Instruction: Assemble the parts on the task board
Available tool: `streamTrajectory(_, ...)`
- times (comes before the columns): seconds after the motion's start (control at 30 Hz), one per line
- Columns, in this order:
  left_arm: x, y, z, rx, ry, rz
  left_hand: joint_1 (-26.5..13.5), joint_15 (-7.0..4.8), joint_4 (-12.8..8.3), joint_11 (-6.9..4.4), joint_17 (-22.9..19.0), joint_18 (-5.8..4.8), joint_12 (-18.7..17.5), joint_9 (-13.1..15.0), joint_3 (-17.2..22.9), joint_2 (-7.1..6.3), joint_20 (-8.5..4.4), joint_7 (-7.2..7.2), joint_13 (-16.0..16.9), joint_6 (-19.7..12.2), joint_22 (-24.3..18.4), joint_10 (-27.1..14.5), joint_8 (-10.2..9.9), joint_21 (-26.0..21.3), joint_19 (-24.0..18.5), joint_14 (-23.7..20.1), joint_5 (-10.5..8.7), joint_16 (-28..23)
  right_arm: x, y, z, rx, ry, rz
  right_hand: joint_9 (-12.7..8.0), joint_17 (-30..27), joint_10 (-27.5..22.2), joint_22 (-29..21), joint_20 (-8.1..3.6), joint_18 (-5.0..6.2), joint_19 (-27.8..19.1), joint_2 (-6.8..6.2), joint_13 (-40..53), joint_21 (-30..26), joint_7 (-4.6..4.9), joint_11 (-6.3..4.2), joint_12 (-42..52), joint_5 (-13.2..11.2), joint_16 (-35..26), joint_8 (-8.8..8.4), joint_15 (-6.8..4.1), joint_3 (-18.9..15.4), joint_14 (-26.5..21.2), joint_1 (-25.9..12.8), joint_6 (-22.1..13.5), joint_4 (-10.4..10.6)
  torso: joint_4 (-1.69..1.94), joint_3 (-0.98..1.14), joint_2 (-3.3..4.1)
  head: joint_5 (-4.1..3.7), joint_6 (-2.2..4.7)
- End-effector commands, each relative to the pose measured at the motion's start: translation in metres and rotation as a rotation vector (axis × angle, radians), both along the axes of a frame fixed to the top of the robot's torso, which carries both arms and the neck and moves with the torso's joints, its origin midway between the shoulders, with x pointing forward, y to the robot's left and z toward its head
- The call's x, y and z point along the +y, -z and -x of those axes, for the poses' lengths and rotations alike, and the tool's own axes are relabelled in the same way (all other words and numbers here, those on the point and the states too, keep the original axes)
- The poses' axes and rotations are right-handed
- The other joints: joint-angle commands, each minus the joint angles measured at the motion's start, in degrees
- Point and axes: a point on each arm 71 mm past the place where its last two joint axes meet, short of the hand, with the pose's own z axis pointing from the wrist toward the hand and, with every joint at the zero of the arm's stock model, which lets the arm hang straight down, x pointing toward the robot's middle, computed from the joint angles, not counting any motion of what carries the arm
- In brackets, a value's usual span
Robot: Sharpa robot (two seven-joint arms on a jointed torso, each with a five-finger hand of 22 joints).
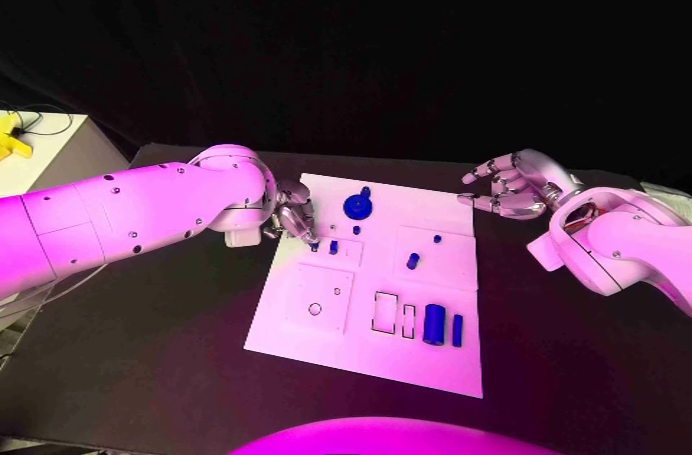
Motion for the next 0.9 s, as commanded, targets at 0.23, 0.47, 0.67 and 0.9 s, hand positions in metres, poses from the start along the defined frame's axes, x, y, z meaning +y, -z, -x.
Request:
streamTrajectory(0.23, -0.0018, 0.0016, 0.0011, 0.012, 0.026, -0.033, 0.1, -0.49, -11.7, -0.18, 8.2, -0.47, 0.4, 3.0, 11.2, 0.09, -0.17, -0.66, 0.2, 1.2, 0.2, 0.6, 0.2, 0.4, 0.6, 4.1, 0.46, 0.3, 0.0008, -0.0002, 0.0006, -0.005, -0.011, 0.002, -0.1, 6.0, -0.2, 7.8, 0.35, 0.30, 0.1, 0.12, -0.1, -0.2, 0.01, 0.18, 0.1, 0.2, -0.3, 0.35, 0.38, -0.3, 3.1, -0.5, -0.3, 0.0, -0.01, 0.01, 0.03, 0.01, -0.25)
streamTrajectory(0.47, -0.0017, 0.0024, 0.0006, 0.012, 0.024, -0.037, 0.1, -0.49, -11.7, -0.18, 8.2, -0.47, 0.4, 3.0, 11.2, 0.09, -0.17, -0.66, 0.2, 1.2, 0.2, 0.6, 0.2, 0.4, 0.6, 4.1, 0.46, 0.3, 0.0008, -0.0001, 0.0005, -0.004, -0.012, 0.003, -0.1, 6.0, -0.2, 7.8, 0.35, 0.30, 0.1, 0.12, -0.1, -0.2, 0.01, 0.18, 0.1, 0.2, -0.3, 0.35, 0.38, -0.3, 3.1, -0.5, -0.3, 0.0, 0.02, 0.00, 0.03, 0.01, -0.36)
streamTrajectory(0.67, -0.0022, 0.0041, 0.0003, 0.014, 0.022, -0.038, 0.0, -0.51, -11.7, -0.19, 8.2, -0.46, 0.4, 3.0, 11.2, 0.07, -0.19, -0.68, 0.3, 1.3, 0.2, 0.7, 0.1, 0.4, 0.6, 4.1, 0.57, 0.3, 0.0011, 0.0000, 0.0003, -0.004, -0.013, 0.003, -0.1, 6.0, -0.2, 7.8, 0.35, 0.30, 0.1, 0.12, -0.1, -0.2, 0.01, 0.18, 0.1, 0.2, -0.3, 0.35, 0.38, -0.3, 3.1, -0.5, -0.3, 0.0, 0.00, 0.02, 0.05, 0.03, -0.50)
streamTrajectory(0.9, -0.0038, 0.0067, 0.0003, 0.016, 0.022, -0.039, -0.1, -0.52, -11.7, -0.20, 8.2, -0.46, 0.4, 3.0, 11.2, 0.10, -0.21, -0.68, 0.4, 1.3, 0.2, 0.8, 0.1, 0.4, 0.6, 4.1, 0.62, 0.3, 0.0011, 0.0000, 0.0003, -0.004, -0.013, 0.003, -0.1, 6.0, -0.2, 7.8, 0.35, 0.30, 0.1, 0.12, -0.1, -0.2, 0.01, 0.18, 0.1, 0.2, -0.3, 0.35, 0.38, -0.3, 3.1, -0.5, -0.3, 0.0, -0.04, 0.03, 0.05, 0.01, -0.64)
